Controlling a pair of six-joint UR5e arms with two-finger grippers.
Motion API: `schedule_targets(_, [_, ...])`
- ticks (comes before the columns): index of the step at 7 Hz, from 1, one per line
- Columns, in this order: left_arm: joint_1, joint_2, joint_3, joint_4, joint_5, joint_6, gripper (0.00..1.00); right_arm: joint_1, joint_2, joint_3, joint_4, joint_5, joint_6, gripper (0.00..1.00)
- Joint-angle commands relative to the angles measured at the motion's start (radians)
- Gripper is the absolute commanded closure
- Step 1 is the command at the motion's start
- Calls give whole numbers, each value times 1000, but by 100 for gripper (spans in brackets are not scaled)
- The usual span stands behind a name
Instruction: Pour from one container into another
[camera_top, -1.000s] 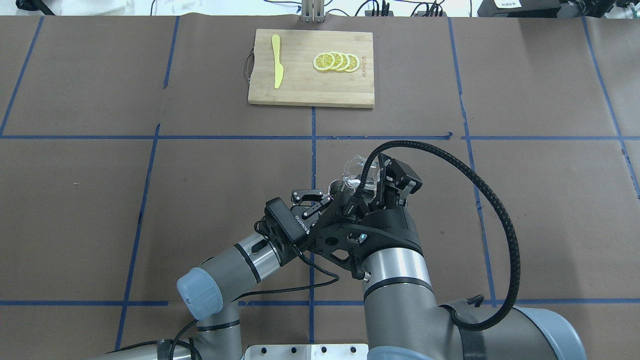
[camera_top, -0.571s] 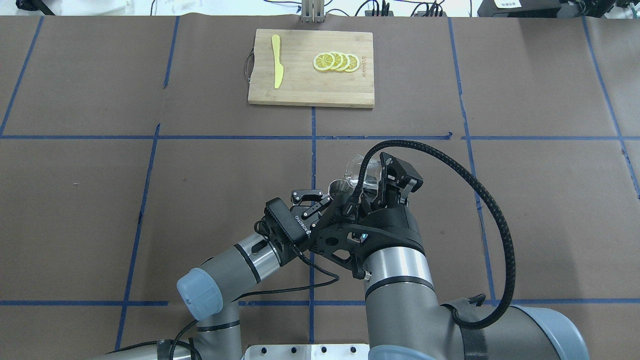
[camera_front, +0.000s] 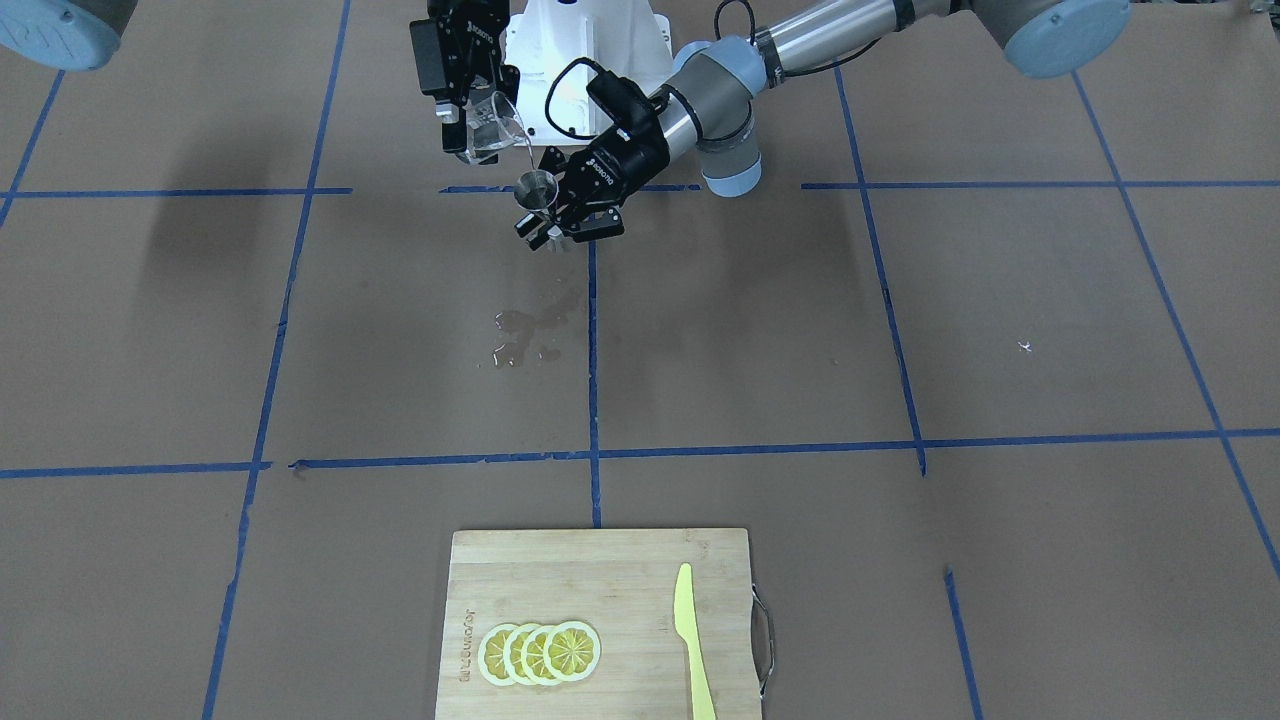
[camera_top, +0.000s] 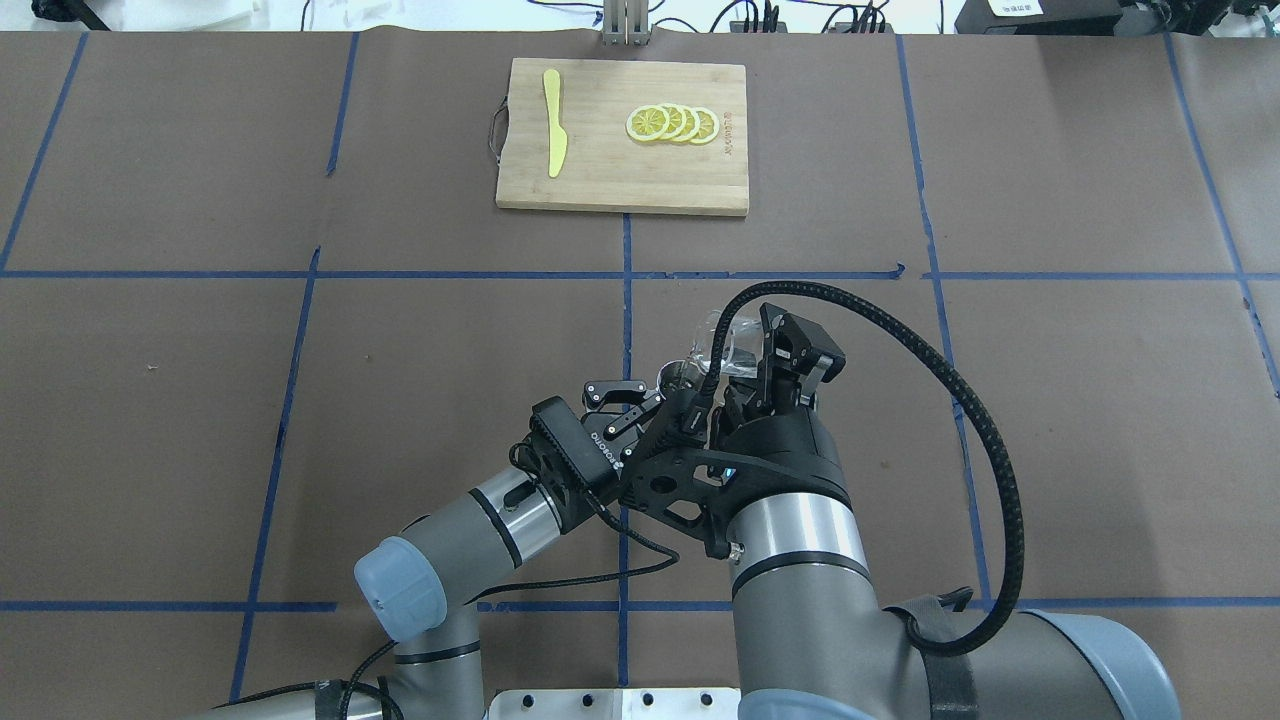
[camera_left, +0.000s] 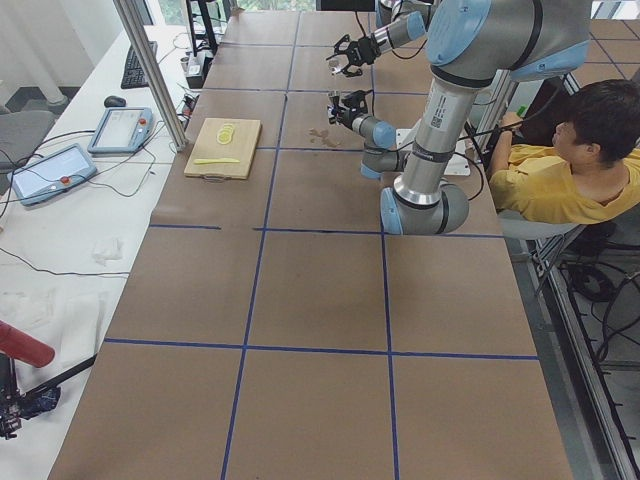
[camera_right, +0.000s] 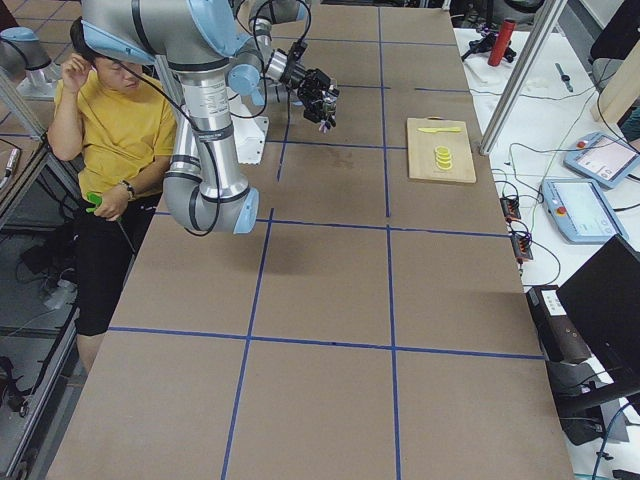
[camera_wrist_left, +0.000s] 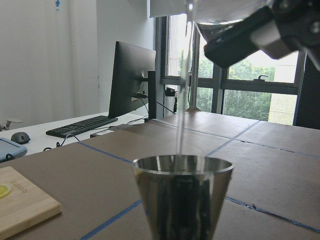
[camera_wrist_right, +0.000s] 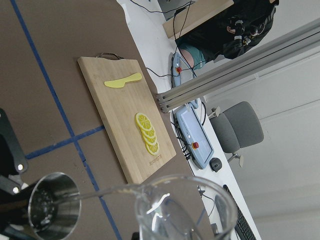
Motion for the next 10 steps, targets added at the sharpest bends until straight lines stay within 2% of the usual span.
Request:
schedule_targets(1, [0,0,0,0,0,0,100,0,0,0,0,-2,-12,100])
schedule_targets(6, [2,0,-5,0,1,0,100,-3,0,0,6,-2,8,100])
schedule_targets(10, [8,2,-8,-2,20,0,100,-9,0,0,14,3,152,100])
